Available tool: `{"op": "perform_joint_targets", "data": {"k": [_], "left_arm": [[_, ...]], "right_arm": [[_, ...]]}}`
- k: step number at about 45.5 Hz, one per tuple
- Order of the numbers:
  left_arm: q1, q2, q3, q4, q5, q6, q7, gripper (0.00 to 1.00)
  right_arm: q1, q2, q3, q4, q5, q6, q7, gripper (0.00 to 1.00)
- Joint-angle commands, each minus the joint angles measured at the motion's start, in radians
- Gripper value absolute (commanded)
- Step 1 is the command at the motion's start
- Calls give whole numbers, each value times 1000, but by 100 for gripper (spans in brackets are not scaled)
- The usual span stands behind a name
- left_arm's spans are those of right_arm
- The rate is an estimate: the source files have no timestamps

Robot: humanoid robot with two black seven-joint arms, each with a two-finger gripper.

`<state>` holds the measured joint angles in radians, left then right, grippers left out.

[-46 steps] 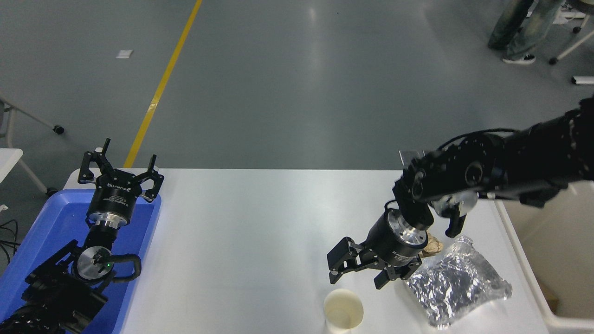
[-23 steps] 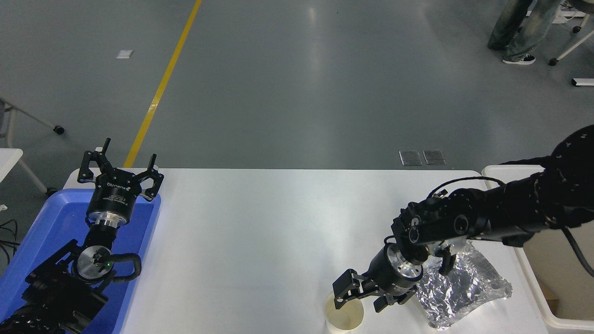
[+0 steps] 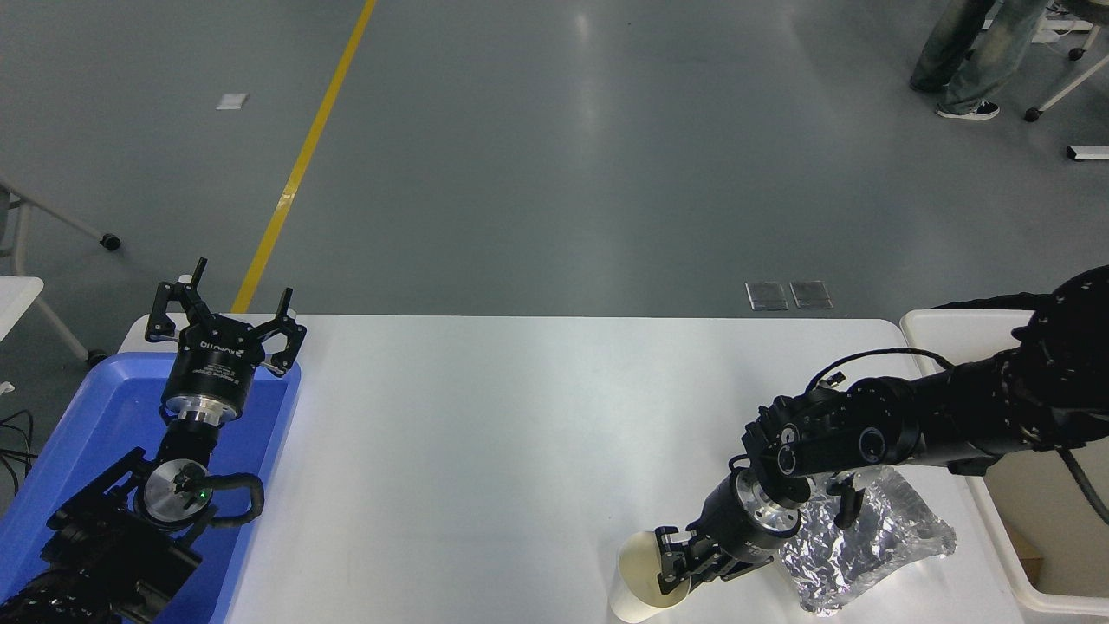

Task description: Pick up paper cup place in dustbin

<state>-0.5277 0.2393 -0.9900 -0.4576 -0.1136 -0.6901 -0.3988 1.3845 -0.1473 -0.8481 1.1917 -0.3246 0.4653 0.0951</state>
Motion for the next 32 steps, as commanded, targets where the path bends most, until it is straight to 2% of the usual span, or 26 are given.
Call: {"op": "perform_joint_targets", "data": {"k": [1, 11, 16, 23, 32], "left_arm": [[0, 0, 1, 0, 0, 0, 0, 100], [0, 0, 1, 0, 0, 0, 0, 100], [0, 0, 1, 0, 0, 0, 0, 100], [0, 0, 1, -1, 0, 0, 0, 100], [0, 0, 1, 0, 0, 0, 0, 100]], "right_arm": [[65, -26, -12, 25, 12, 21, 2, 0], [312, -133, -80, 170, 54, 65, -2, 0], [496, -161, -134, 256, 133, 99, -5, 0], [801, -196, -157, 351, 326, 171, -12, 0], [1071, -199, -223, 408, 349, 277, -14, 0]]}}
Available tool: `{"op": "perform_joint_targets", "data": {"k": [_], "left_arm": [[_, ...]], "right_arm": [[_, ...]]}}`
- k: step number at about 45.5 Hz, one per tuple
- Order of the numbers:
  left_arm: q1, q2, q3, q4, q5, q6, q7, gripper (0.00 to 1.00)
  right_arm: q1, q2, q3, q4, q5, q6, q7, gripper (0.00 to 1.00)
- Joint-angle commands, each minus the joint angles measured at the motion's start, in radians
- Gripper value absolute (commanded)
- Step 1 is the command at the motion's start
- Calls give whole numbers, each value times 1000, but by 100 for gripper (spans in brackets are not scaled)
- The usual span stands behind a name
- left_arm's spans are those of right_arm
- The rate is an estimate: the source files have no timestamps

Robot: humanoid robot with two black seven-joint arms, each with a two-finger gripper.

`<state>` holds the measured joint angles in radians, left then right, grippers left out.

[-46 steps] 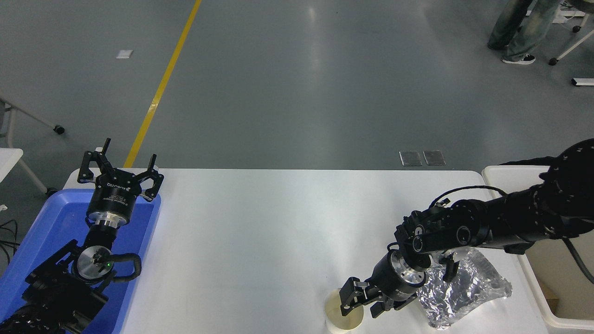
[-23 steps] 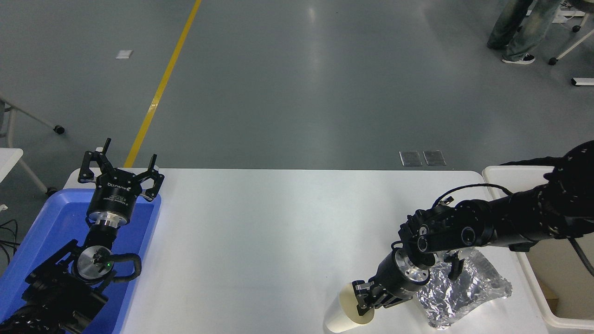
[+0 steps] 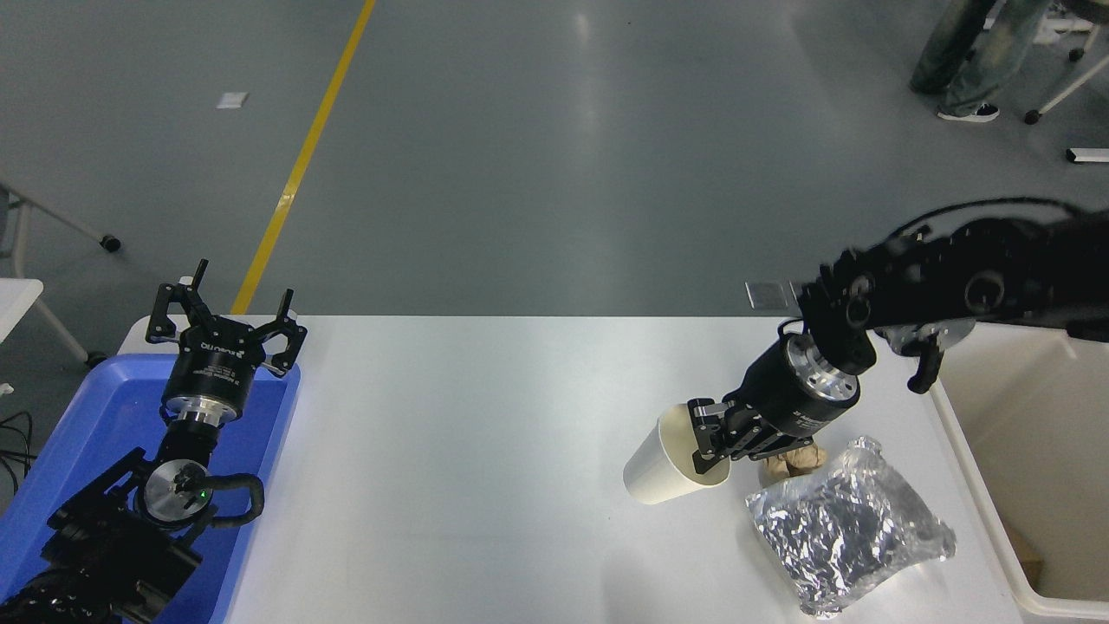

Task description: Pick up paper cup place in dustbin

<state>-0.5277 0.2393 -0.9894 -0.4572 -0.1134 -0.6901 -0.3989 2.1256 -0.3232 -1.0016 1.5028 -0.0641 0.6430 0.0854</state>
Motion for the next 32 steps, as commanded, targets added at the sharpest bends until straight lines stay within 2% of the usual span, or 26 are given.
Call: {"op": "perform_joint_targets", "data": {"k": [1, 23, 28, 32], "left_arm": [[0, 0, 0, 0, 0, 0, 0, 100], [0, 0, 0, 0, 0, 0, 0, 100], [0, 0, 0, 0, 0, 0, 0, 100], [0, 0, 0, 0, 0, 0, 0, 100]], "right_arm": [[345, -20, -77, 106, 89, 101, -4, 0], [456, 15, -140, 158, 87, 127, -4, 0], [450, 3, -189, 154, 53, 127, -7, 0], [436, -39, -248, 140, -46, 116, -7, 0]]}}
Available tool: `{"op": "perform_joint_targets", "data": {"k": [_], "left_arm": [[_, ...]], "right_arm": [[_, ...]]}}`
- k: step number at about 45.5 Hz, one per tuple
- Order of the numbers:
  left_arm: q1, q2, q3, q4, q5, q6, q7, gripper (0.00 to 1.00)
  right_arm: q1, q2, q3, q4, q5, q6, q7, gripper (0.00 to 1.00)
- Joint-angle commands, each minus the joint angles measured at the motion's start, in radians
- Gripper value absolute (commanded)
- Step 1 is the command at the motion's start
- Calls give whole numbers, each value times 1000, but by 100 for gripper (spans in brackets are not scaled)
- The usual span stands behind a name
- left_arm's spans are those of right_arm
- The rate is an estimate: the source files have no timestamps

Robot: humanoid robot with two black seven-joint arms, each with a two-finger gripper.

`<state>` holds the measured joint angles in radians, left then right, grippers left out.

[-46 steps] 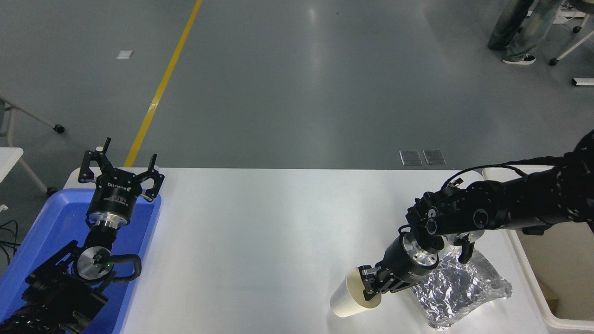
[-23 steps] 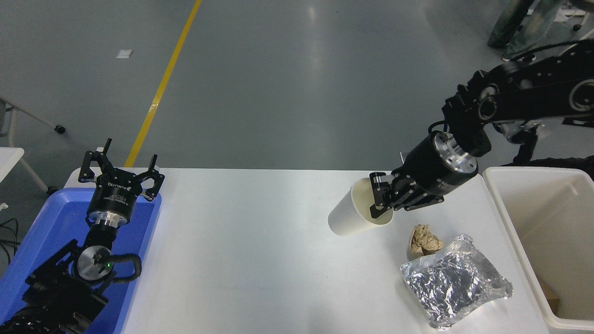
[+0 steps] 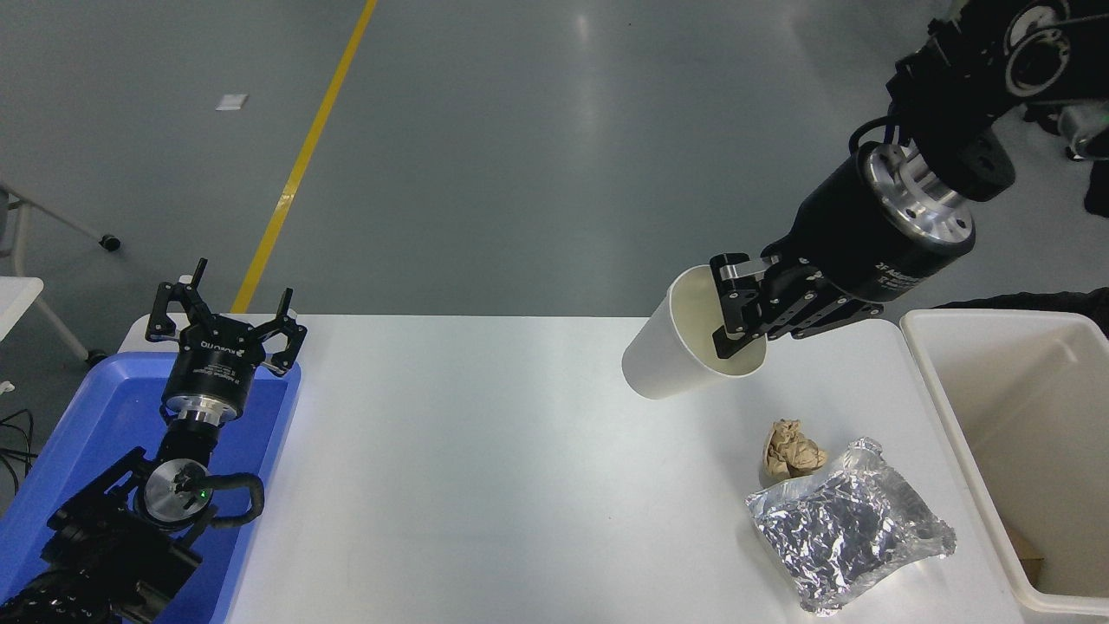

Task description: Pick up paper cup place in dustbin

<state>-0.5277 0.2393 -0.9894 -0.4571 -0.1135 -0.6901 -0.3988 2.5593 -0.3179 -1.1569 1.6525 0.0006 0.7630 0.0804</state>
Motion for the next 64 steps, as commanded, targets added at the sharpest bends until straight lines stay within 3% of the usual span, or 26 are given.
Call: {"op": "perform_joint_targets", "data": {"k": [1, 6, 16, 23, 31, 41, 50, 64], "left_arm": [[0, 0, 0, 0, 0, 0, 0, 100], [0, 0, 0, 0, 0, 0, 0, 100], [0, 0, 0, 0, 0, 0, 0, 100], [0, 0, 0, 0, 0, 0, 0, 100], [0, 0, 0, 0, 0, 0, 0, 100], [0, 0, 0, 0, 0, 0, 0, 100], [0, 0, 0, 0, 0, 0, 0, 100], [0, 0, 0, 0, 0, 0, 0, 100]], "right_arm": [[-8, -61, -105, -17, -151, -7, -2, 0], [-89, -176, -145, -77, -355, -22, -1, 0], [-246, -467, -170, -281, -609, -30, 1, 0], [-398, -624, -126, -447, -665, -69, 9, 0], [-709, -710, 34, -643, -665, -237, 12, 0], [-1212, -678, 402, -867, -645, -379, 10, 0], [-1603, -534, 730, -1088, -573, -450, 10, 0], [-1809, -323, 816, -1366, -435, -516, 10, 0]]}}
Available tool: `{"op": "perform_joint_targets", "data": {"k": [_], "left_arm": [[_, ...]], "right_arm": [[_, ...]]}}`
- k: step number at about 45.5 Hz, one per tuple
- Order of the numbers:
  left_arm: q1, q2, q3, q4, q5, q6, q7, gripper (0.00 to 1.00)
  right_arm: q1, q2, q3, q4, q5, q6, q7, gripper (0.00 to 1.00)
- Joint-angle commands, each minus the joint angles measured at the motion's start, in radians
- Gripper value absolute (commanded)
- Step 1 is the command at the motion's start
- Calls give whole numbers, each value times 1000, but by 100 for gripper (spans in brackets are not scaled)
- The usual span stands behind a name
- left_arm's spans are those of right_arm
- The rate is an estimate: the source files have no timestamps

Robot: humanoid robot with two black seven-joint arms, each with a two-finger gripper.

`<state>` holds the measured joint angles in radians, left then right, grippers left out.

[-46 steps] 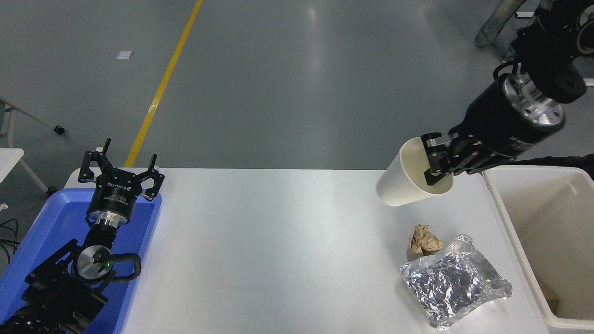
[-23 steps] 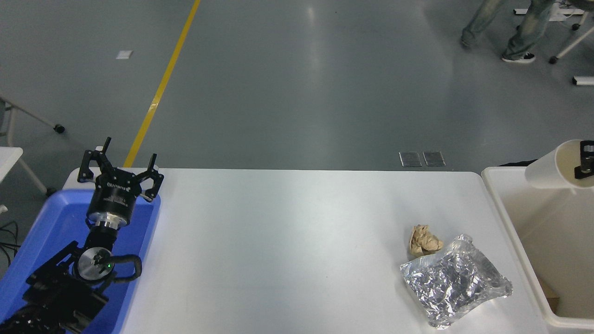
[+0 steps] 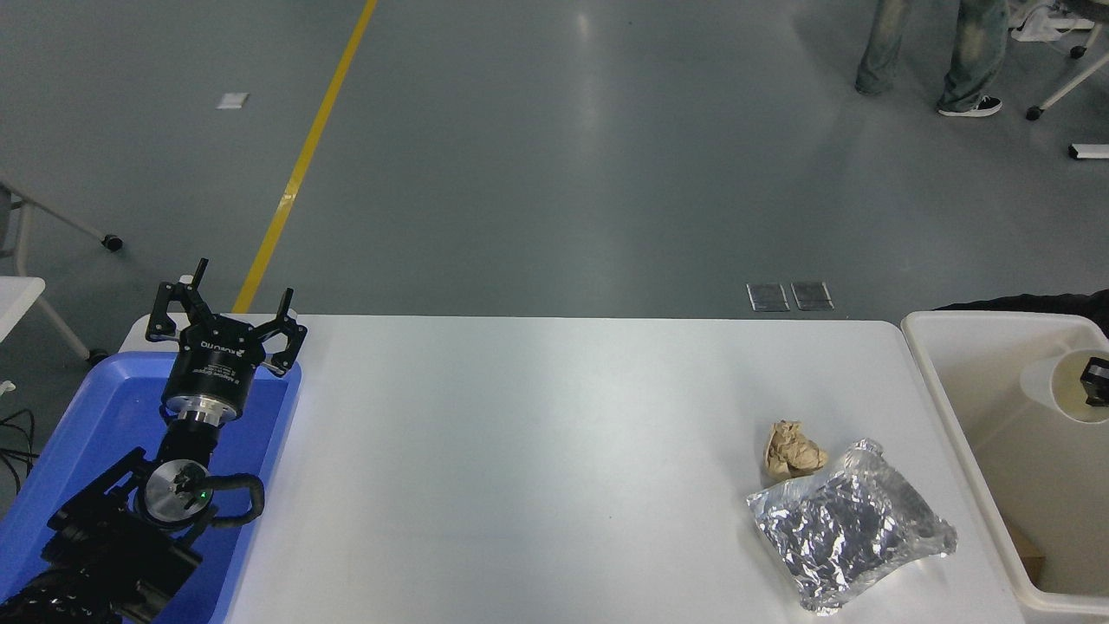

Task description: Pick up paper cup place in dustbin

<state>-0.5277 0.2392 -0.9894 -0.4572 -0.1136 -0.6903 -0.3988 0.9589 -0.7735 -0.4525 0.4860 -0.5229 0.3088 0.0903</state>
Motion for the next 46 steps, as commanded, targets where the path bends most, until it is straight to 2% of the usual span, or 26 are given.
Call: {"op": "perform_joint_targets", "data": {"k": [1, 15, 16, 17, 18, 19, 27, 32, 38, 42, 46], "left_arm": [[0, 0, 0, 0, 0, 0, 0, 100], [0, 0, 0, 0, 0, 0, 0, 100], [0, 0, 0, 0, 0, 0, 0, 100], [0, 0, 0, 0, 0, 2, 0, 100], [0, 0, 0, 0, 0, 0, 0, 100], [0, 0, 0, 0, 0, 0, 0, 100], [-2, 0, 0, 0, 0, 0, 0, 100], [-3, 0, 2, -1, 2, -1, 3, 100], [-3, 0, 2, 0, 2, -3, 6, 100], [-3, 0, 2, -1, 2, -3, 6, 100], [-3, 0, 2, -1, 2, -5, 6, 100]], "right_arm": [[-213, 135, 112, -199, 89, -66, 0, 0], [-236, 140, 112, -199, 89, -114, 0, 0], [-236, 138, 112, -196, 89, -114, 0, 8], [-236, 135, 112, -190, 87, -114, 0, 41], [-236, 135, 112, -190, 87, -114, 0, 90], [-235, 132, 112, -184, 87, -109, -1, 100], [-201, 126, 106, -92, 70, -105, 0, 100], [-94, 34, 58, 67, 35, -99, -3, 100], [150, -44, -141, 288, -43, -94, -1, 100], [352, -53, -300, 419, -45, -65, -1, 100], [594, -40, -452, 551, -37, 27, -1, 100]]}}
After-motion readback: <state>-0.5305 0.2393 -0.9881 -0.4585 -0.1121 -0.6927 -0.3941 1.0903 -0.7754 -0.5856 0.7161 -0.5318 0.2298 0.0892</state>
